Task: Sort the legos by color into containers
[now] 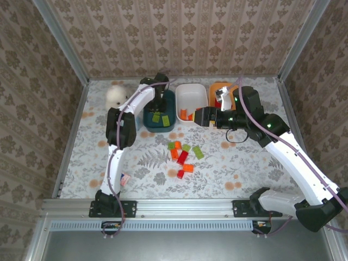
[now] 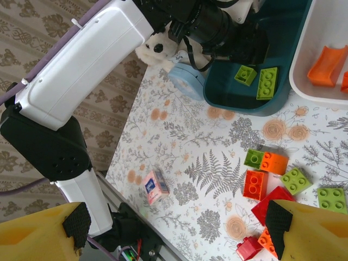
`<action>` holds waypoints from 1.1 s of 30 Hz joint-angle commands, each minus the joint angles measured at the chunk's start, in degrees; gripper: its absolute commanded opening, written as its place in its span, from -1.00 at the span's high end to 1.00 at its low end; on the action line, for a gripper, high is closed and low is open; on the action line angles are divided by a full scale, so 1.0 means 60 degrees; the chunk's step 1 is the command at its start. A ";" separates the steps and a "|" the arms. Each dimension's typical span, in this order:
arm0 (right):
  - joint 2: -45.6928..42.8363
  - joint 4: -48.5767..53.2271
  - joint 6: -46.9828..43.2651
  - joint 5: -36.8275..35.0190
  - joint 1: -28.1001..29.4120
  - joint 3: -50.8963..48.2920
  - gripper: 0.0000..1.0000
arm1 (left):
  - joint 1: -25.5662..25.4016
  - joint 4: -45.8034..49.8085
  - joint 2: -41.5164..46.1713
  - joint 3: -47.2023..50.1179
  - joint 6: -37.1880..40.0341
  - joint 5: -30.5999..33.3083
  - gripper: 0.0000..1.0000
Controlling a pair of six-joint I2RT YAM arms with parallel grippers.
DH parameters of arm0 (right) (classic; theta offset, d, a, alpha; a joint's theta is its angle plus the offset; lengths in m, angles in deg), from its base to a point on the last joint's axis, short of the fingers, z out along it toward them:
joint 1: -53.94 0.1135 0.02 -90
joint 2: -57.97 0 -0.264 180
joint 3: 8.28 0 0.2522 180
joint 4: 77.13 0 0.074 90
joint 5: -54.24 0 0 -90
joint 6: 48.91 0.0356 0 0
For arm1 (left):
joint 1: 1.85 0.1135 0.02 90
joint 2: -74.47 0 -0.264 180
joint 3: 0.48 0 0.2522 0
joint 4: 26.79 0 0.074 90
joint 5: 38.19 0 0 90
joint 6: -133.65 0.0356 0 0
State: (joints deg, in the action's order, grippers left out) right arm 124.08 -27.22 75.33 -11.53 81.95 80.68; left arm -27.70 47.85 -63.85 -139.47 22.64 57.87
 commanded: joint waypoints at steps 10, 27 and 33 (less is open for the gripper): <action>-0.0119 0.0186 -0.0349 -0.0099 0.0049 0.0050 -0.74 | 0.0016 0.0667 -0.0266 -0.0866 -0.0068 -0.0038 -0.08; 0.0641 0.2962 -0.1501 -0.3561 0.2018 0.0135 -0.68 | -0.0318 -0.4878 0.6199 0.4398 -0.1927 -0.2116 -0.68; 0.1118 0.3129 -0.0258 -0.4508 0.3265 -0.0700 -0.68 | -0.0959 -0.5424 0.9542 0.8020 -0.2105 -0.3006 -0.67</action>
State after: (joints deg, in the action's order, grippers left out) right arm 129.21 -11.55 69.32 -33.13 99.06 78.71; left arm -31.74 17.53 -10.58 -99.10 11.86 43.89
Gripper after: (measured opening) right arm 0.840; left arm 0.837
